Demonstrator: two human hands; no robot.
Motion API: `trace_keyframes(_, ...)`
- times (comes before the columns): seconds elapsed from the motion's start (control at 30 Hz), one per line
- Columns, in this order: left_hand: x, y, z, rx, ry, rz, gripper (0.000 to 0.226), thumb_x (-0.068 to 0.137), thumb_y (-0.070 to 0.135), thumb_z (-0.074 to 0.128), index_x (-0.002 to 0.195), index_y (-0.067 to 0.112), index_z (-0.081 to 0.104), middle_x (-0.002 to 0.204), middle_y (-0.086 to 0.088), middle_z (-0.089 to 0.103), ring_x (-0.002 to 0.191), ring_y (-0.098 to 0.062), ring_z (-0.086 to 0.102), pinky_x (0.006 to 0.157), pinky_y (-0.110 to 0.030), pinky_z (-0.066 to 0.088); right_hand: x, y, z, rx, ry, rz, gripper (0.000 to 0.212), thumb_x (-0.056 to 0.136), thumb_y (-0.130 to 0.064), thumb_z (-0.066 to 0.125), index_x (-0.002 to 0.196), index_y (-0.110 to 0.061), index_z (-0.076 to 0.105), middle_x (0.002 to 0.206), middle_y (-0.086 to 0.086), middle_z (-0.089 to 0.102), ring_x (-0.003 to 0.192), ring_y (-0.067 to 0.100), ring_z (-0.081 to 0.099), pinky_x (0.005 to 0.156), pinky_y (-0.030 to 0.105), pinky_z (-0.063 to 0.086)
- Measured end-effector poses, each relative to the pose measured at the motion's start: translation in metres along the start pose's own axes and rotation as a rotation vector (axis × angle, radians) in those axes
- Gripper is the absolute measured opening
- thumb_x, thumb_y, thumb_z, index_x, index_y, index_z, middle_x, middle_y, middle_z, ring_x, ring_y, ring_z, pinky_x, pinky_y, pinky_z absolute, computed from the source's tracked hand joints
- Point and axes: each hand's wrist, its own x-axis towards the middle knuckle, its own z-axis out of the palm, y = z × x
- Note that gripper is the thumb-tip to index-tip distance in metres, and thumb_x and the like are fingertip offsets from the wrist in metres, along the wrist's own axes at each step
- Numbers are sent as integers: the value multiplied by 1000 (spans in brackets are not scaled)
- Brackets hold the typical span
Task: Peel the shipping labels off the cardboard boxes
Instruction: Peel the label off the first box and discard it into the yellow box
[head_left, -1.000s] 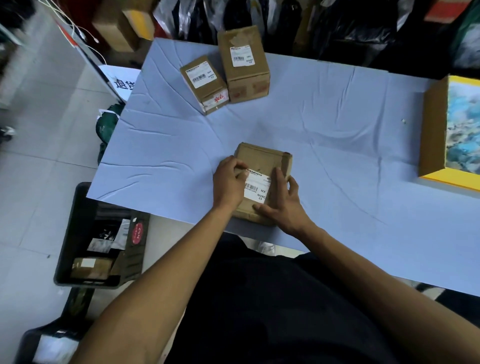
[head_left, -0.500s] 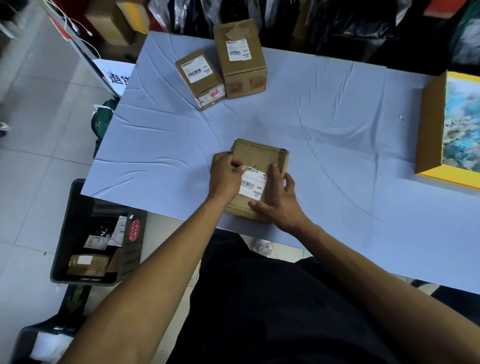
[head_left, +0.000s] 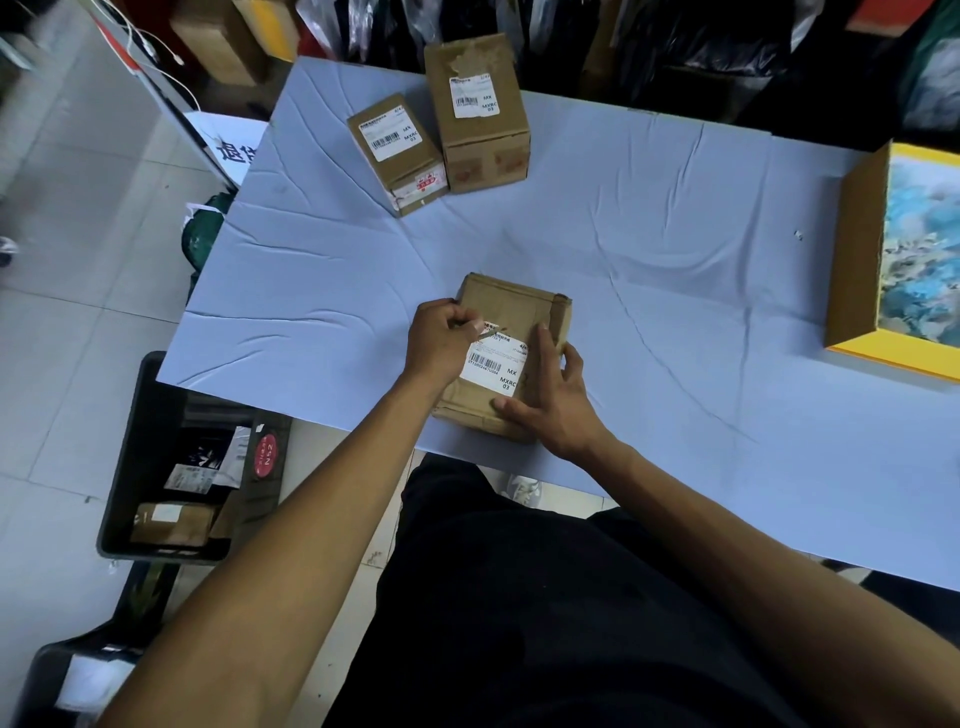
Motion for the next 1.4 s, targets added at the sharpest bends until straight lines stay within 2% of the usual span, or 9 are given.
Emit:
trace_keyframes(0.27,-5,4,-4,-93,-26,-93,20,95,7,53,85,6,70,76,2,66,66,-9,61,57,-20,46,-1,0,-2,-18,-7,5,106,80,-47,72,152,-37,-5,157,13,-2,144,35,21,116,41,23)
trace_keyframes(0.5,-9,1,-8,-397,-29,-232,34,95,2,49,79,18,75,82,8,74,86,-23,67,82,-37,53,-1,-1,-9,-42,12,-3,104,75,-48,76,152,-37,6,157,9,-5,143,35,23,115,46,30)
trace_keyframes(0.63,-30,-8,-8,-549,6,-106,30,83,2,57,94,22,77,109,-7,72,96,-20,64,86,-35,50,12,-12,-29,-130,140,-59,94,72,-50,78,147,-37,24,159,6,-10,144,37,13,113,50,32)
trace_keyframes(0.7,-41,-9,-7,-576,-6,-66,38,84,-7,57,101,22,74,114,0,69,102,-9,64,88,-24,51,26,-22,-41,-272,128,-115,97,69,-53,79,148,-40,24,160,11,-10,144,39,6,113,53,27)
trace_keyframes(0.83,-48,-19,-13,-276,-89,41,58,79,-1,64,123,37,59,145,2,47,140,-5,34,114,-26,31,43,-28,-47,-548,-23,-219,105,61,-70,74,148,-47,20,161,7,-8,147,35,-5,115,57,17)
trace_keyframes(0.97,-60,-30,-10,40,-206,201,102,71,17,78,149,41,17,159,5,19,146,-4,12,114,-23,18,46,-25,-49,-661,-63,-240,105,58,-81,65,146,-48,17,159,6,2,145,34,4,115,56,16)
trace_keyframes(1.13,-66,-39,-2,77,-95,199,113,71,13,81,150,48,9,153,13,28,136,-3,34,112,-28,36,41,-27,-46,-674,17,-206,101,60,-78,66,145,-46,23,140,8,28,127,33,30,105,50,35)
trace_keyframes(1.27,-51,-30,-7,98,-160,126,117,73,12,82,151,49,2,153,12,37,133,-14,46,103,-28,44,39,-22,-57,-627,67,-188,99,59,-74,71,143,-42,28,125,9,36,115,31,37,99,47,41)
trace_keyframes(1.4,-34,-18,-12,208,-293,166,122,74,14,83,152,46,-6,154,6,39,126,-27,55,99,-38,50,48,-23,-69,-667,-113,-258,111,60,-67,77,147,-48,11,153,11,13,131,37,31,103,50,40)
